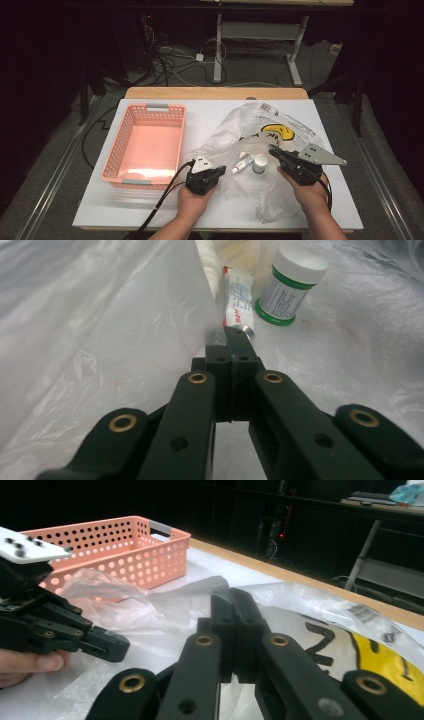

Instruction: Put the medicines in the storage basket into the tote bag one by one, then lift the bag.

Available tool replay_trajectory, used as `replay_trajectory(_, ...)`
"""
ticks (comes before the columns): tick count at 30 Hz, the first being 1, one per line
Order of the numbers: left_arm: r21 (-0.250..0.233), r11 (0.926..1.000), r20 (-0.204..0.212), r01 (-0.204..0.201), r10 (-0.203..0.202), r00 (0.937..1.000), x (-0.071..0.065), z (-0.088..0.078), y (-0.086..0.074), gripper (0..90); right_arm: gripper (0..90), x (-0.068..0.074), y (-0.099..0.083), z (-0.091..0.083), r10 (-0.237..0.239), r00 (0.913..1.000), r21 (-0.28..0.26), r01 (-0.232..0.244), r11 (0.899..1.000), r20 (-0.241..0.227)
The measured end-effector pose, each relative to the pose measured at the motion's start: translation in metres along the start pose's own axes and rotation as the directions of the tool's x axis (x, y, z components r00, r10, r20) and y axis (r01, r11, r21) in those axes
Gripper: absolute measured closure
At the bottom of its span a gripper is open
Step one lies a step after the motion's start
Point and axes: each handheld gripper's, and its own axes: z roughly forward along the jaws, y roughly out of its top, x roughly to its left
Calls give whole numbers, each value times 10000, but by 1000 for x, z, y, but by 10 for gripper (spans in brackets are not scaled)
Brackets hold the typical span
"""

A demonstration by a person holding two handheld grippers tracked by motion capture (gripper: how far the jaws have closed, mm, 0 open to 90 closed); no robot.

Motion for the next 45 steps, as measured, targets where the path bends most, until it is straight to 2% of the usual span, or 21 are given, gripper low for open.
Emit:
replay_trajectory(4, -141, 9991, -140, -400, 398, 9991, -4, -1, -1, 880, 900, -4, -1, -4, 91, 9998, -50, -90, 9999, 180)
replay_trajectory(13, -357, 9987, -175, -375, 369, 9992, -5, -3, -1, 880, 900, -3, 0, -4, 39, 9998, -157, -35, 9999, 218)
replay_trajectory(20, -414, 9966, -184, -713, 706, 9973, -6, -7, 4, 880, 900, 1, 0, 0, 36, 10000, -82, -35, 10000, 33)
replay_trajectory(25, -705, 9932, -130, -929, 922, 9957, -12, -15, 11, 880, 900, 4, 1, 1, -32, 10000, -155, 32, 9999, 7)
replay_trajectory(28, -879, 9904, -124, -1071, 1064, 9942, -15, -21, 19, 880, 900, 4, 2, 2, -44, 10000, -174, 45, 9998, 45)
replay_trajectory(33, -1307, 9832, -263, -1273, 1249, 9918, -18, -30, 36, 880, 900, 2, 9, 0, 143, 9998, -491, -138, 9987, 108)
replay_trajectory(36, -1508, 9756, -486, -1594, 1538, 9869, -19, -36, 51, 880, 900, -2, 14, 1, 309, 9995, -733, -299, 9969, 118)
replay_trajectory(37, -1584, 9736, -551, -1641, 1572, 9860, -19, -38, 56, 880, 900, -3, 16, 1, 245, 9995, -764, -231, 9968, 176)
replay_trajectory(39, -1738, 9702, -630, -1690, 1603, 9851, -17, -40, 66, 880, 900, -6, 20, 1, 446, 9987, -925, -420, 9948, 263)
replay_trajectory(45, -2091, 9571, -897, -2004, 1853, 9786, -14, -43, 95, 880, 900, -17, 30, 0, 686, 9956, -1347, -595, 9891, 640)
